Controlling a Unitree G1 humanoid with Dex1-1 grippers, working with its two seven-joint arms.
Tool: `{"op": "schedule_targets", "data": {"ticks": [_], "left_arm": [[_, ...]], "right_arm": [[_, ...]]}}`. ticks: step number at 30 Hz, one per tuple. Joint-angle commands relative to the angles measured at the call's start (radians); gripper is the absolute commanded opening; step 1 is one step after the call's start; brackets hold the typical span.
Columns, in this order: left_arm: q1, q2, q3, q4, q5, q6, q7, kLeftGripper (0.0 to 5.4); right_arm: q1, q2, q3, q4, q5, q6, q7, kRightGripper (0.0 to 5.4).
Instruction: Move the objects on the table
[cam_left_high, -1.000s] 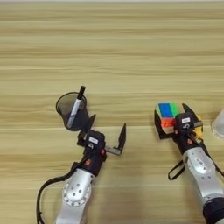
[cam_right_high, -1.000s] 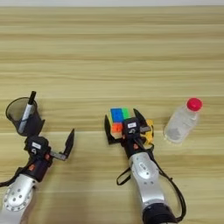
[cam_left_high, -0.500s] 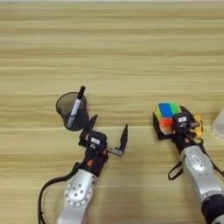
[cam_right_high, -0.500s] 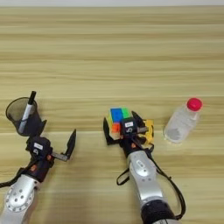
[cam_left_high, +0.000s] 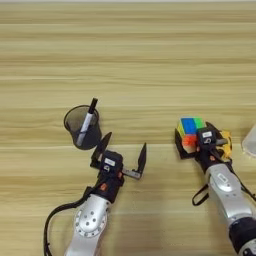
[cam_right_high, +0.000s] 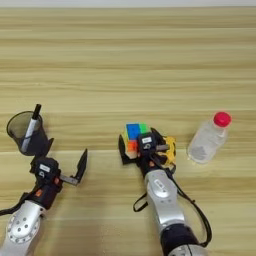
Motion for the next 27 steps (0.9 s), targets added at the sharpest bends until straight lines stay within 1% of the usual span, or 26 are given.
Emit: {"op": "schedule_targets", "data": {"ticks": [1, 6, 7, 12, 14, 21, 24, 27], "left_arm": [[-0.003, -0.005, 0.000, 0.002, 0.007, -0.009, 0.011, 5.36], [-0.001, -0.006, -0.003, 0.000, 0.009, -0.018, 0.017, 5.36], [-0.001, -0.007, -0.002, 0.000, 0.009, -0.020, 0.018, 5.40], [0.001, -0.006, -0.002, -0.004, 0.009, -0.022, 0.021, 5.40], [0.001, -0.006, -0.002, -0.004, 0.009, -0.023, 0.023, 5.40], [-0.003, -0.005, 0.002, -0.001, 0.006, -0.024, 0.027, 5.40], [-0.005, -0.005, 0.002, -0.002, 0.005, -0.024, 0.027, 5.40], [-0.008, -0.006, 0.002, 0.000, 0.005, -0.024, 0.025, 5.40]], "right_arm": [[-0.013, 0.008, -0.002, 0.027, 0.005, 0.025, 0.002, 5.40], [-0.019, 0.009, -0.005, 0.039, 0.009, 0.029, 0.005, 5.40], [-0.020, 0.010, -0.004, 0.043, 0.009, 0.030, 0.007, 5.22], [-0.021, 0.012, 0.000, 0.050, 0.009, 0.028, 0.015, 4.68], [-0.021, 0.013, 0.000, 0.051, 0.009, 0.027, 0.017, 4.30], [-0.023, 0.015, 0.003, 0.053, 0.005, 0.019, 0.027, 3.49], [-0.024, 0.017, 0.007, 0.055, 0.003, 0.016, 0.030, 3.36], [-0.032, 0.038, 0.027, 0.052, -0.003, 0.014, 0.039, 3.35]]}}
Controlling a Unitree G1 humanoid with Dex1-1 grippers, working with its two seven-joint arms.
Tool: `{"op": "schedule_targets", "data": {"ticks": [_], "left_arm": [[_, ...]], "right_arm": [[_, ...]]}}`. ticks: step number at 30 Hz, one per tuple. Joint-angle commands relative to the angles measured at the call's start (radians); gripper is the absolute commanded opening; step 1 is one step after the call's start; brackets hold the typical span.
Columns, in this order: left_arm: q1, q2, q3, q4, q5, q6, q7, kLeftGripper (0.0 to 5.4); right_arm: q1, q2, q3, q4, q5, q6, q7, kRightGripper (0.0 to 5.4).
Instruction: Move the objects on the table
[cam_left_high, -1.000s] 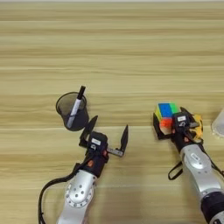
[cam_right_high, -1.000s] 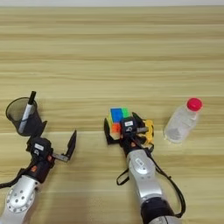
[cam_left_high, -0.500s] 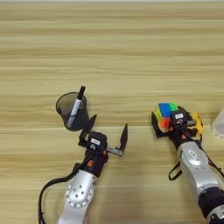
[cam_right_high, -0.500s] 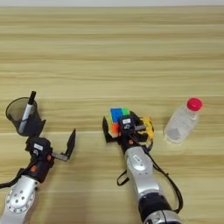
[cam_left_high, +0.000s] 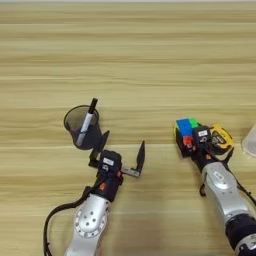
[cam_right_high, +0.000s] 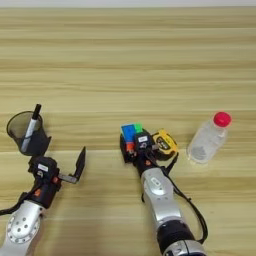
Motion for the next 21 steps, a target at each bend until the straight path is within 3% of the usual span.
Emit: {"op": "schedule_targets", "data": {"ticks": [1, 9, 21], "left_arm": [[-0.009, -0.006, -0.001, 0.003, 0.004, -0.007, 0.004, 5.40], [-0.018, -0.011, 0.001, 0.015, 0.005, -0.009, 0.008, 5.40], [-0.025, -0.010, 0.006, 0.022, -0.002, -0.014, 0.011, 5.40]], "right_arm": [[-0.011, 0.031, 0.029, 0.012, -0.008, 0.011, 0.018, 3.35], [-0.050, 0.091, 0.089, 0.053, -0.021, -0.003, 0.050, 3.34], [-0.094, 0.189, 0.178, 0.220, -0.034, -0.054, 0.113, 3.34]]}}
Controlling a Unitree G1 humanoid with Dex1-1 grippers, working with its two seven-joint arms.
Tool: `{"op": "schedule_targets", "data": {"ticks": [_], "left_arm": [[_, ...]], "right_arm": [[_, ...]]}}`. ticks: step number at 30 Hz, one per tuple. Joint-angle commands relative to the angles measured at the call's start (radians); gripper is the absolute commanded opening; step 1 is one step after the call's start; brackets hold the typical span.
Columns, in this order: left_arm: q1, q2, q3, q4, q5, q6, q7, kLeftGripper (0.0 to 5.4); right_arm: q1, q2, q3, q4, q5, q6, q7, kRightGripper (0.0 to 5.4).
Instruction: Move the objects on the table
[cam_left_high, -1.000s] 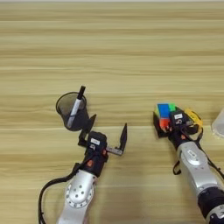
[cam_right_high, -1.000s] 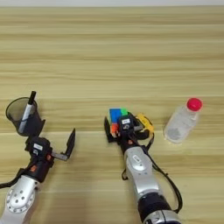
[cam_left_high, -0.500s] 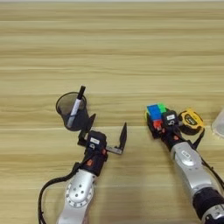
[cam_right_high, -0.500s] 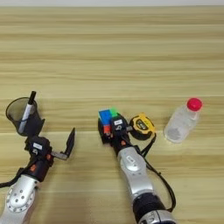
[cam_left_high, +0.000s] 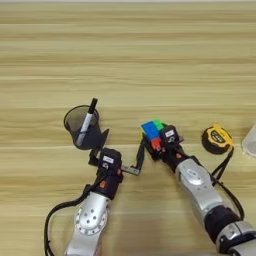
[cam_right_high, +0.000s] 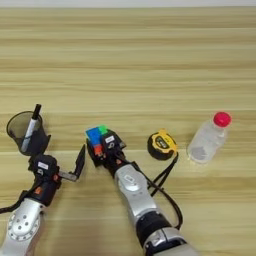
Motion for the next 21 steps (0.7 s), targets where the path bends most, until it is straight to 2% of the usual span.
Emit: {"op": "schedule_targets", "data": {"ticks": [1, 10, 16, 17, 21], "left_arm": [[-0.007, -0.007, 0.002, 0.010, -0.002, -0.013, 0.002, 5.40], [-0.008, -0.006, 0.005, 0.017, -0.005, -0.014, 0.001, 5.40], [-0.011, -0.007, 0.010, 0.025, -0.008, -0.017, 0.003, 5.40], [-0.011, -0.007, 0.011, 0.026, -0.009, -0.017, 0.003, 5.40], [-0.011, -0.010, 0.013, 0.027, -0.008, -0.019, 0.005, 5.40]], "right_arm": [[0.012, 0.088, 0.027, 0.059, -0.004, -0.007, 0.026, 3.34], [0.007, 0.106, 0.065, 0.105, -0.007, -0.041, 0.041, 3.34], [0.002, 0.100, 0.079, 0.123, -0.014, -0.053, 0.029, 3.34], [0.001, 0.098, 0.081, 0.124, -0.017, -0.055, 0.025, 3.63], [0.000, 0.091, 0.084, 0.121, -0.026, -0.066, 0.000, 3.96]]}}
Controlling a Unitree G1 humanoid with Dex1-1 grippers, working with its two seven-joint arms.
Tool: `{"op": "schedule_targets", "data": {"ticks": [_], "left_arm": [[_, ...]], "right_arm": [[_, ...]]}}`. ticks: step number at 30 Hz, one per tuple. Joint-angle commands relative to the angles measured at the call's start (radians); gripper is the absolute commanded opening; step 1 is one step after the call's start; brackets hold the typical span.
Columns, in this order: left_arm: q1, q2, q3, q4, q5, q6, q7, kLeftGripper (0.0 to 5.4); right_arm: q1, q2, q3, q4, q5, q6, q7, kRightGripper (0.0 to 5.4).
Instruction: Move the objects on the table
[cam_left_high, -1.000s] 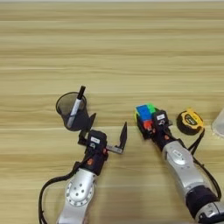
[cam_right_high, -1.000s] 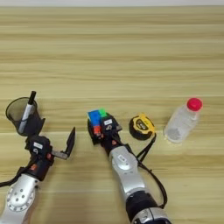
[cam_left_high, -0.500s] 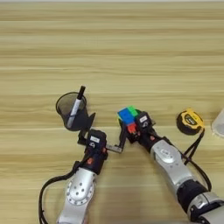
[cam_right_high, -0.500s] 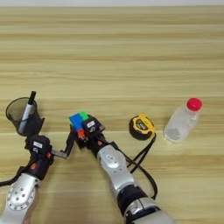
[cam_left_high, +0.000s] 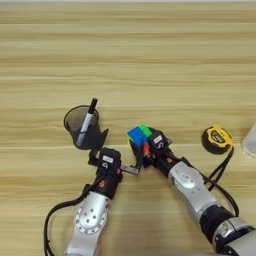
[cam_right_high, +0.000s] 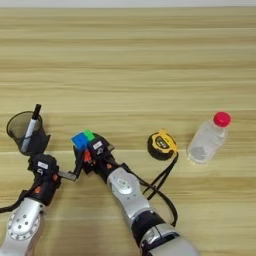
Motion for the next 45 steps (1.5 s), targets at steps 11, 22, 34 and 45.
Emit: {"op": "schedule_targets", "data": {"ticks": [11, 22, 34, 45], "left_arm": [[-0.002, -0.015, 0.010, 0.013, -0.004, -0.019, 0.009, 5.40], [0.003, -0.019, 0.014, 0.002, -0.012, -0.023, 0.010, 5.40], [0.009, -0.022, 0.010, -0.009, -0.012, -0.020, 0.013, 5.40], [0.010, -0.023, 0.009, -0.012, -0.014, -0.015, 0.011, 5.40]], "right_arm": [[0.035, 0.047, -0.017, -0.049, -0.007, -0.037, -0.073, 5.10], [0.086, 0.003, -0.052, -0.182, 0.010, -0.054, -0.086, 5.38], [0.188, -0.057, -0.139, -0.410, 0.053, -0.045, -0.095, 5.38], [0.286, -0.160, -0.255, -0.501, -0.013, 0.005, -0.240, 5.38]]}}
